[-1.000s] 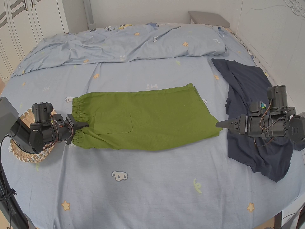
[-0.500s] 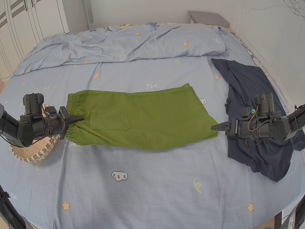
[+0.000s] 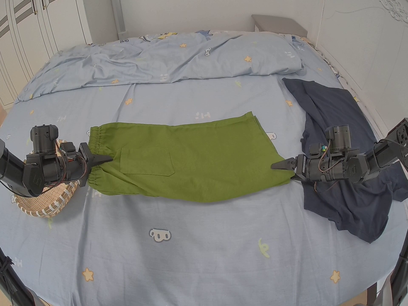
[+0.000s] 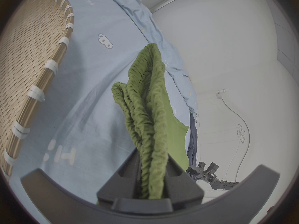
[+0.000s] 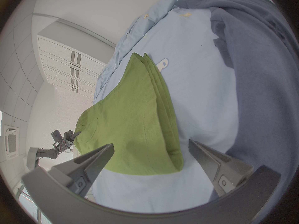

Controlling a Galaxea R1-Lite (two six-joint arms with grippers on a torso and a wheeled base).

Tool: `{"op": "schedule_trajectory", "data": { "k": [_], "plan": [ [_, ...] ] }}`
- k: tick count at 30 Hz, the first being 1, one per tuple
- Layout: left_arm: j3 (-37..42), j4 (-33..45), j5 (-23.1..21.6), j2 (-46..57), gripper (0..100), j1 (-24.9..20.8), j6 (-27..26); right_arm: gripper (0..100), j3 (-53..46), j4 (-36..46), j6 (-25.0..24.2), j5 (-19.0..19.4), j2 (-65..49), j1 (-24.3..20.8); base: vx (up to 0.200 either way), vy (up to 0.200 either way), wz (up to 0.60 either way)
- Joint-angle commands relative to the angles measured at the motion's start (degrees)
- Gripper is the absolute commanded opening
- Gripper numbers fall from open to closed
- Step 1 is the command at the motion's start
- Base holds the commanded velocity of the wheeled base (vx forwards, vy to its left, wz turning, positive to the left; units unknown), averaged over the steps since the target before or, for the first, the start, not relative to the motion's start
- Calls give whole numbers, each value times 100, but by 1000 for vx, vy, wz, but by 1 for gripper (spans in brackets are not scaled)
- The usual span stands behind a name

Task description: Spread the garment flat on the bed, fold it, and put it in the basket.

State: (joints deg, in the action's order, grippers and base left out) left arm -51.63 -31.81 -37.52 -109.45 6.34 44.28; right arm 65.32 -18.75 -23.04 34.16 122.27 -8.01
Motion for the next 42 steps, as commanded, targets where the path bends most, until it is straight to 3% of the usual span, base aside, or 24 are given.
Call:
{"op": "schedule_trajectory", "data": {
  "k": [1, 7, 13, 15, 16, 25, 35, 36, 42],
  "plan": [
    [-5, -19, -1, 2, 0, 8, 2, 100, 227, 38, -69, 91, 245, 10, 0, 0, 0],
    [-14, -27, -1, -15, 0, 16, 2, 100, 552, 161, -350, 451, 438, -25, 0, 0, 0],
    [-23, -27, -1, -24, 0, 16, 2, 100, 781, 513, -368, 539, 561, -25, 0, 0, 0],
    [-14, -27, -1, -33, 0, 8, 2, 100, 851, 697, -368, 733, 561, 1, 0, 0, 0],
    [-14, -27, -1, -33, 0, -1, 2, 0, 886, 776, -377, 829, 561, 19, 0, 0, 0],
    [-14, -36, -1, -50, 0, -1, -7, 0, 1001, 1093, -438, 1216, 543, 247, 0, 0, 0],
    [-32, 34, -18, -24, 0, 34, -103, 0, 543, 1145, -394, 1225, -133, 194, 0, 0, 0],
    [-32, 263, -45, 29, 0, 34, -200, 0, 60, 1163, -394, 1190, -740, 45, 0, 0, 0],
    [56, 1405, -97, 266, 0, 25, -991, 0, -1249, 1119, -245, 1067, -1671, -201, 0, 0, 0]
  ]
}}
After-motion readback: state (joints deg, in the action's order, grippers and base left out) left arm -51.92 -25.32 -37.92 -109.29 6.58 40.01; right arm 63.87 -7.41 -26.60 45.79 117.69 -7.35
